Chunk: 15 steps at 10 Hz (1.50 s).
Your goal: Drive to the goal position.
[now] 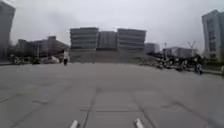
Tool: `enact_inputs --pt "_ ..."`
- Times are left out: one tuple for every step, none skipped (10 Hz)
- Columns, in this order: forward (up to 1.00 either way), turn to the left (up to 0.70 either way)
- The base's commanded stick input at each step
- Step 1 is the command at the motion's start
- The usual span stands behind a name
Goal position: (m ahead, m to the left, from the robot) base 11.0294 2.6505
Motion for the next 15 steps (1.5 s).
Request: enact_inputs --pt "1.0 -0.35" --pt "1.0 -0.15" --pt "1.0 0.0" --pt "1.0 0.0" --pt "1.0 0.0" --pt "1.0 -0.09" --pt "1.0 -0.23" --pt "1.0 -0.25" --pt "1.0 -0.14" --pt "1.0 0.0" --pt "1.0 0.0" --pt "1.0 0.0" --pt "1.0 0.0" --pt "1.0 0.0" --pt "1.0 -0.06"
